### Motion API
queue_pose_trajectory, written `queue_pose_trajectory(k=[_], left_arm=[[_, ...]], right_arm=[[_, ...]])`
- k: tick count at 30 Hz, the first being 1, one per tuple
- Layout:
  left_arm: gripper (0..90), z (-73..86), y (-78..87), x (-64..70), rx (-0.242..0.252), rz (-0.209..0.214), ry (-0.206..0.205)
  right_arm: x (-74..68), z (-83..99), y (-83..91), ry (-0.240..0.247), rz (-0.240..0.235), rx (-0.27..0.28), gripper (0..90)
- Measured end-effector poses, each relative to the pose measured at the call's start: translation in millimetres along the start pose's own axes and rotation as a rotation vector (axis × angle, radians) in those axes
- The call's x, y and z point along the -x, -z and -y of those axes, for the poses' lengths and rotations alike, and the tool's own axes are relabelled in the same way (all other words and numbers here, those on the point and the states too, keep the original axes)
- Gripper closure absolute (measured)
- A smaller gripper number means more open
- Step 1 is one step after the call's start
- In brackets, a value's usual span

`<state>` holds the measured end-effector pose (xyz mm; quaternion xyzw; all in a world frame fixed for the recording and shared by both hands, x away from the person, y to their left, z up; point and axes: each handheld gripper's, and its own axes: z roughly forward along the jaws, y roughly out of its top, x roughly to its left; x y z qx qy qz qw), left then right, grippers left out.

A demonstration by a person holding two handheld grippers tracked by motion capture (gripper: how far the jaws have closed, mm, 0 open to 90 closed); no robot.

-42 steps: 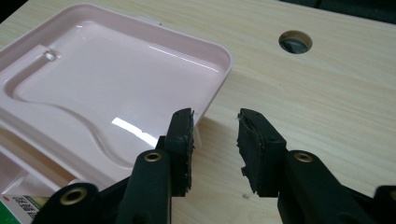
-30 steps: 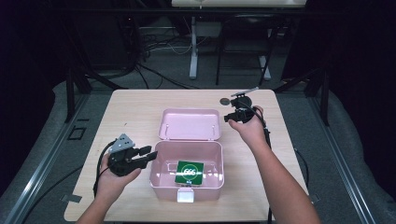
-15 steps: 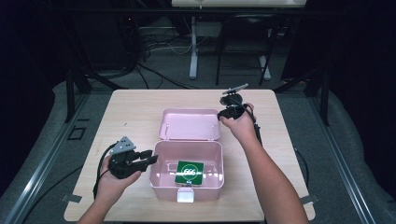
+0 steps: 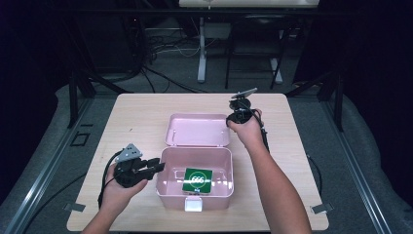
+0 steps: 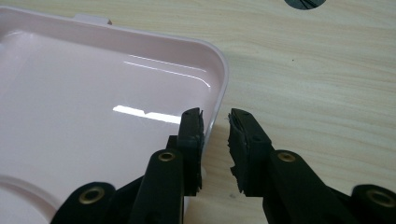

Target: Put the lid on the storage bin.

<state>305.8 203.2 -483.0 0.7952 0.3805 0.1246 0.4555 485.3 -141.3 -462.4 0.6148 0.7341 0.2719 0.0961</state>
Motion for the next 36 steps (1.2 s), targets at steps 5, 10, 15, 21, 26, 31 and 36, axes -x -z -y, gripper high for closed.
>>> queue_pose_trajectory(k=[5,10,15,21,26,31,36], left_arm=[[68.7,0.1,0.2,0.2,-0.001,-0.003,-0.002],[68.8,0.5,0.1,0.0,0.004,0.000,0.000],[68.9,0.8,0.0,0.3,0.007,-0.004,0.000],[69.0,0.9,-0.1,0.8,0.009,-0.007,-0.001],[69.0,1.1,-0.1,0.8,0.011,-0.007,0.000],[69.0,1.2,-0.2,0.7,0.013,-0.007,0.002],[69.0,1.5,-0.3,0.9,0.014,-0.009,0.003]], right_arm=[[-1.2,-1.4,-3.8,-0.015,0.001,-0.018,75.7],[-2.2,-1.6,-10.7,-0.036,-0.001,-0.054,76.7],[-3.0,-1.6,-10.3,-0.047,-0.010,-0.050,81.2],[-3.4,-2.0,-5.9,-0.053,-0.011,-0.044,82.1],[-6.2,-1.8,-0.5,-0.040,-0.004,-0.011,82.8],[-8.0,-1.1,3.7,-0.025,0.003,0.012,83.3],[-9.6,-1.9,13.4,-0.023,0.000,0.048,84.2]])
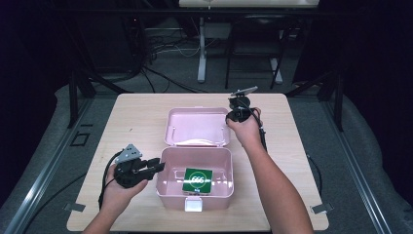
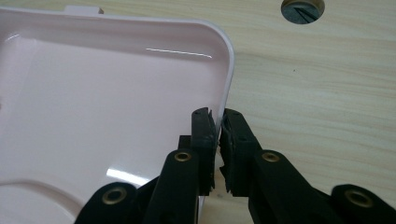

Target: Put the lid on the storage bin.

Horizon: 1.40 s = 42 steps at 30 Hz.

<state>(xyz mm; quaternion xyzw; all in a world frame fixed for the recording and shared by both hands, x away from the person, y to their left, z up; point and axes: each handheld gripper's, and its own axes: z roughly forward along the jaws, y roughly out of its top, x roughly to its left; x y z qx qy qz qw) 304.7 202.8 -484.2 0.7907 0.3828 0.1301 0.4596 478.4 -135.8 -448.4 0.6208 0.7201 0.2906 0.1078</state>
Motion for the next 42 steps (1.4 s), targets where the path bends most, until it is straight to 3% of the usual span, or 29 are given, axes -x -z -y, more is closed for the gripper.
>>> queue_pose_trajectory(k=[18,42], left_arm=[[69.2,0.0,-0.7,0.5,0.003,-0.005,0.001],[69.2,0.4,-1.0,1.0,0.006,-0.010,0.006]], right_arm=[[-6.9,-0.3,37.9,0.040,-0.025,0.095,85.6],[-12.7,13.8,73.0,0.097,-0.060,0.204,86.7]])
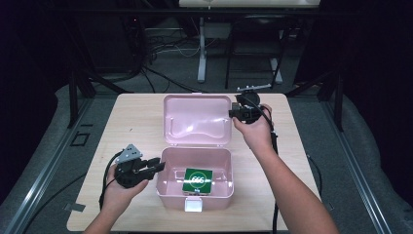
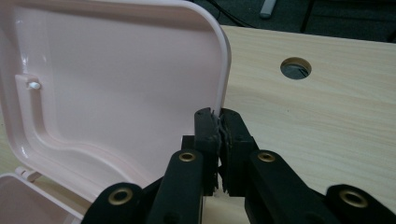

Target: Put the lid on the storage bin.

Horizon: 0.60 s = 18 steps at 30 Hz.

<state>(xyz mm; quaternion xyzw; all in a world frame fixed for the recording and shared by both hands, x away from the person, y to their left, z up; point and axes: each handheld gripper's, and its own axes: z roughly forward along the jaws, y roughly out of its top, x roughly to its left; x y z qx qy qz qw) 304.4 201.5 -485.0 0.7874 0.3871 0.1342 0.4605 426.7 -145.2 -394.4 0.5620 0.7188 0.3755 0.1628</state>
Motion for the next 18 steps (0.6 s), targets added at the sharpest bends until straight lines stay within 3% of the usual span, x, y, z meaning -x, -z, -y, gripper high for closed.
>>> queue_pose_trajectory(k=[18], left_arm=[[69.3,0.2,-0.1,0.8,0.002,-0.005,0.002]], right_arm=[[-4.8,12.1,23.7,0.033,-0.036,0.077,87.0]])
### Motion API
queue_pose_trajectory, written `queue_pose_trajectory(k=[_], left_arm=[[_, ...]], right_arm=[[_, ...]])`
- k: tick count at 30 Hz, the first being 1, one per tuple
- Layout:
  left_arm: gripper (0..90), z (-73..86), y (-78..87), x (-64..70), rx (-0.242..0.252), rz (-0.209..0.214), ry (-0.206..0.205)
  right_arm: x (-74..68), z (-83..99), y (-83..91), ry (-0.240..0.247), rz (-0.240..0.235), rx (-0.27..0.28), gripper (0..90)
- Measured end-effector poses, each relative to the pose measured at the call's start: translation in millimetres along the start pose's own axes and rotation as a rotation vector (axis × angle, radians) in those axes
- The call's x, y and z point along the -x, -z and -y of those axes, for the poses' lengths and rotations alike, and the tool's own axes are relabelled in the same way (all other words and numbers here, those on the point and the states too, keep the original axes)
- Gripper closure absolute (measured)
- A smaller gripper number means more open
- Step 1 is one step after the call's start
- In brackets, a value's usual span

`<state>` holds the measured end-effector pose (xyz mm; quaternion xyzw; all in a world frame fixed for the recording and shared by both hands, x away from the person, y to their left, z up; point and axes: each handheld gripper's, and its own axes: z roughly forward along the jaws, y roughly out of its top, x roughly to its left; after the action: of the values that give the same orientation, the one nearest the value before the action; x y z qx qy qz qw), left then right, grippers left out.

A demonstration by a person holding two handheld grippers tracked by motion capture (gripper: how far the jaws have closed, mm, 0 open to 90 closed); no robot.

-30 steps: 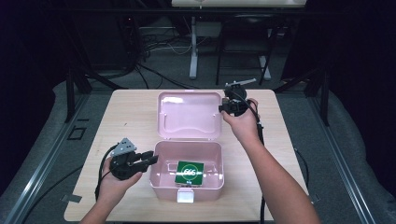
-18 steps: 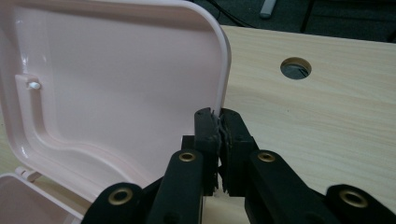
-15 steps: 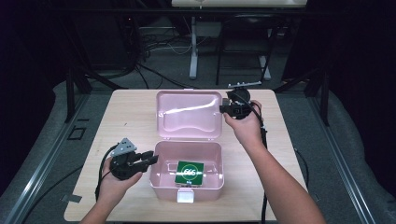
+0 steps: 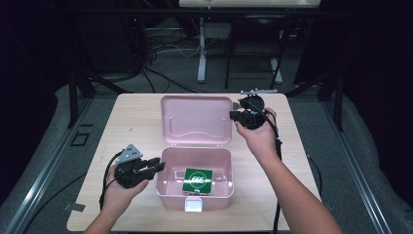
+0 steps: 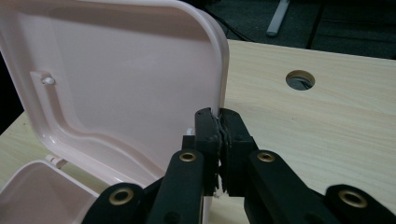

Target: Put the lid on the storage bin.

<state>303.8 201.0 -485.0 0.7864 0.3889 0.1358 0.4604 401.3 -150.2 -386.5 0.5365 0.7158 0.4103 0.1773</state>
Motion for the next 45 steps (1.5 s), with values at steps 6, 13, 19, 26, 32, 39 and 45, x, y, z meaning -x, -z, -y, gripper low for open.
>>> queue_pose_trajectory(k=[6,13,19,26,32,39,45], left_arm=[[69.3,0.2,0.0,0.1,0.001,-0.001,0.000],[69.3,0.2,-0.1,0.1,0.002,-0.001,0.001],[69.4,0.3,-0.1,0.1,0.003,-0.001,0.001],[69.4,0.9,-0.1,0.1,0.006,-0.001,0.003],[69.5,0.7,-0.1,0.2,0.006,-0.002,0.003],[69.4,1.0,-0.1,0.2,0.009,0.000,0.007],[69.5,1.0,0.0,0.0,0.007,0.000,0.008]], right_arm=[[-1.4,3.9,7.1,0.005,-0.014,0.020,87.1],[-3.8,9.4,14.5,0.023,-0.021,0.046,87.2],[-6.1,13.1,19.3,0.036,-0.021,0.059,87.3],[-8.9,19.5,25.1,0.058,-0.019,0.086,87.4],[-11.6,22.0,28.2,0.073,-0.012,0.095,87.4],[-15.3,28.0,34.4,0.098,-0.006,0.111,87.3],[-16.7,32.1,37.7,0.107,-0.010,0.126,87.2]])
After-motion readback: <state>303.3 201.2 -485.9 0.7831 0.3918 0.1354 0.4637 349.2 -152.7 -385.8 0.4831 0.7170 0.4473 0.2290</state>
